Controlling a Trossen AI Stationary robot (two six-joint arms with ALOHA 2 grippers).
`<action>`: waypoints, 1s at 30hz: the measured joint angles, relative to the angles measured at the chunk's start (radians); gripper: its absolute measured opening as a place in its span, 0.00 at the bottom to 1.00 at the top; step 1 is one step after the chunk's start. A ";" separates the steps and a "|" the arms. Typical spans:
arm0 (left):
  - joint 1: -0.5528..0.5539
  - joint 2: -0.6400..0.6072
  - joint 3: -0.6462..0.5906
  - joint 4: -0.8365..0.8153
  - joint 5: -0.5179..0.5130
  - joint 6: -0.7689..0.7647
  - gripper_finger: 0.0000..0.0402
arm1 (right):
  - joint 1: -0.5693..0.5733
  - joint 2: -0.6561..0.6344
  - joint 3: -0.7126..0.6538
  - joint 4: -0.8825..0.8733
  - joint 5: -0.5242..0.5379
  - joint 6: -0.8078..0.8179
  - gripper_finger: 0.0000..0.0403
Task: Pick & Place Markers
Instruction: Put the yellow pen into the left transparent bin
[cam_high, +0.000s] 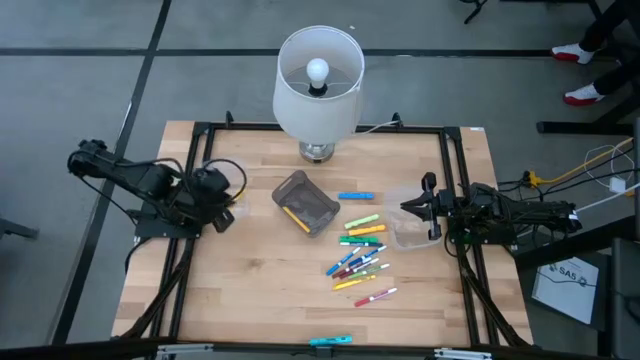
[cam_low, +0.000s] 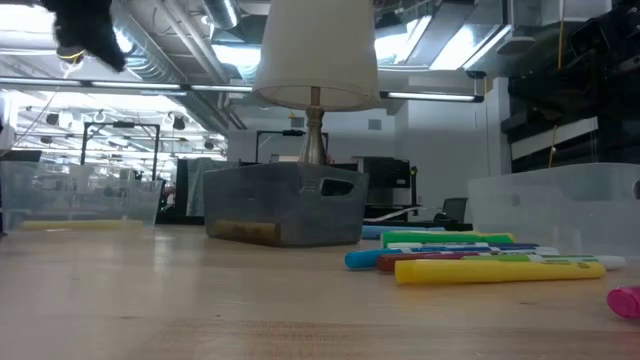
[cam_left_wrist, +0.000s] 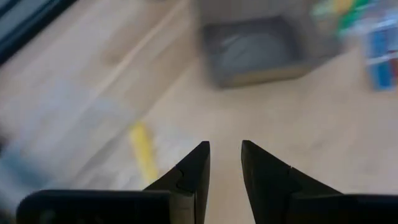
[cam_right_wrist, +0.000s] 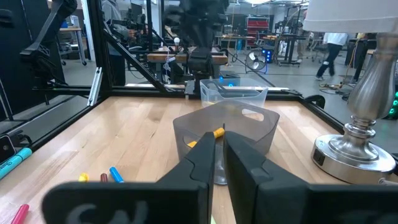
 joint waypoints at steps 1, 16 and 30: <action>0.000 0.007 0.000 0.058 0.017 0.039 0.22 | 0.000 0.000 0.000 0.000 0.000 0.000 0.09; -0.130 0.255 0.000 0.741 0.209 0.514 0.22 | 0.000 0.000 0.000 0.000 0.000 0.000 0.09; -0.179 0.562 -0.001 1.125 0.211 0.832 0.21 | 0.000 0.000 0.000 0.000 0.000 0.000 0.09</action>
